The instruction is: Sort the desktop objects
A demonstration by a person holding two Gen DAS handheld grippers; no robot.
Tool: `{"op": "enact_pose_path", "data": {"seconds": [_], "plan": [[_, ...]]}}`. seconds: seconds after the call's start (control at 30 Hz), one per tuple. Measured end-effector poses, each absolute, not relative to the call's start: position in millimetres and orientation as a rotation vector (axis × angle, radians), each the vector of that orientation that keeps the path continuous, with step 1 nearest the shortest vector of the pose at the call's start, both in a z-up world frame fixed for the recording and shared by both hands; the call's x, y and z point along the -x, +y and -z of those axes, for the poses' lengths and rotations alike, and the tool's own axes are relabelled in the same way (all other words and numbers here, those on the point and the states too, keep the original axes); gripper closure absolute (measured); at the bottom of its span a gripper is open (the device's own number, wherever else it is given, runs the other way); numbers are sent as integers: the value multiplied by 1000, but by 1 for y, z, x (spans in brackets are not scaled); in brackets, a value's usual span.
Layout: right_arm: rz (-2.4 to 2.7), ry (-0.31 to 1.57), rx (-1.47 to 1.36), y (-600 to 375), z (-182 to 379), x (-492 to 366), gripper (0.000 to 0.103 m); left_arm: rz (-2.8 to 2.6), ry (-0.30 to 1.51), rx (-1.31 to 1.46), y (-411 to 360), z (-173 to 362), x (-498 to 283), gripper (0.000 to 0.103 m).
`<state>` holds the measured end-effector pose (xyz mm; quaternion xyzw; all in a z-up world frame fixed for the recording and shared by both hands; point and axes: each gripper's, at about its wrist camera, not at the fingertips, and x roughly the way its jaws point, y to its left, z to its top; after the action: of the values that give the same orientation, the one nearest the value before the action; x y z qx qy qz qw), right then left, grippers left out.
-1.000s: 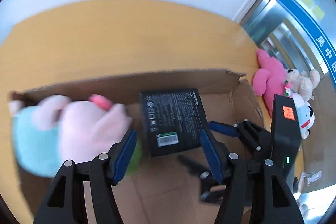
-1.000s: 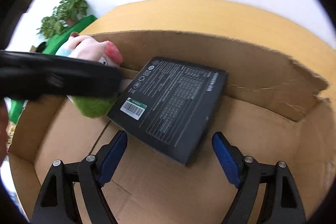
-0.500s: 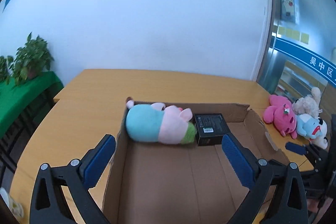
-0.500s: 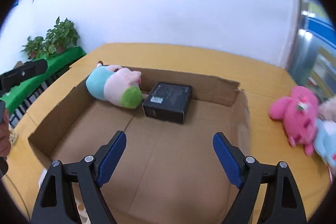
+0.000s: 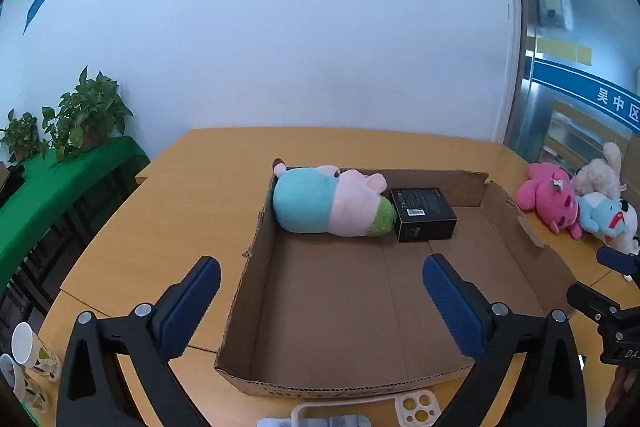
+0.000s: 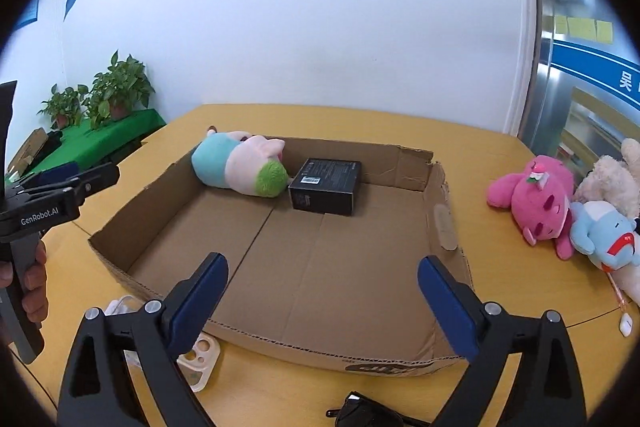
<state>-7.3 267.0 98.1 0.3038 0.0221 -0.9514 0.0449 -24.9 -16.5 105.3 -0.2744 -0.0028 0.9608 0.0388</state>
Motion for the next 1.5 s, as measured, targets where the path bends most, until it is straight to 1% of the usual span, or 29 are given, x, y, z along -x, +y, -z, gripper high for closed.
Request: {"op": "enact_pose_path", "data": {"seconds": [0.13, 0.27, 0.5, 0.67, 0.9, 1.03, 1.17, 1.2, 1.27, 1.33, 1.47, 1.5], "plan": [[2922, 83, -938, 265, -91, 5, 6, -2936, 19, 847, -14, -102, 17, 1], [2907, 47, -936, 270, -89, 1, 6, -2937, 48, 861, -10, -97, 15, 1], [2885, 13, -910, 297, -87, -6, 5, -2906, 22, 876, -4, -90, 16, 1], [2781, -13, -1052, 347, -53, -20, 6, -2877, 32, 903, 0, -81, 6, 1], [2633, 52, -1283, 394, 0, -38, 5, -2764, -39, 1032, 4, -50, -5, 1], [2542, 17, -1342, 383, 22, -45, 6, -2701, -50, 1086, 14, -36, -12, 1], [2394, 15, -1304, 339, 30, -67, 5, -2661, -56, 1096, 23, -31, -18, 1], [2365, 42, -1279, 323, 30, -77, 5, -2654, -65, 1100, 24, -29, -18, 1], [2377, 98, -1252, 307, 29, -89, 5, -2639, -93, 1105, 24, -28, -19, 1], [2423, 115, -1253, 300, 28, -94, 5, -2608, -119, 1113, 28, -26, -19, 1], [2501, 89, -1281, 295, 31, -90, 6, -2529, -126, 1133, 46, -21, -16, 1], [2531, 57, -1294, 296, 31, -85, 7, -2503, -129, 1134, 51, -19, -15, 1]]}}
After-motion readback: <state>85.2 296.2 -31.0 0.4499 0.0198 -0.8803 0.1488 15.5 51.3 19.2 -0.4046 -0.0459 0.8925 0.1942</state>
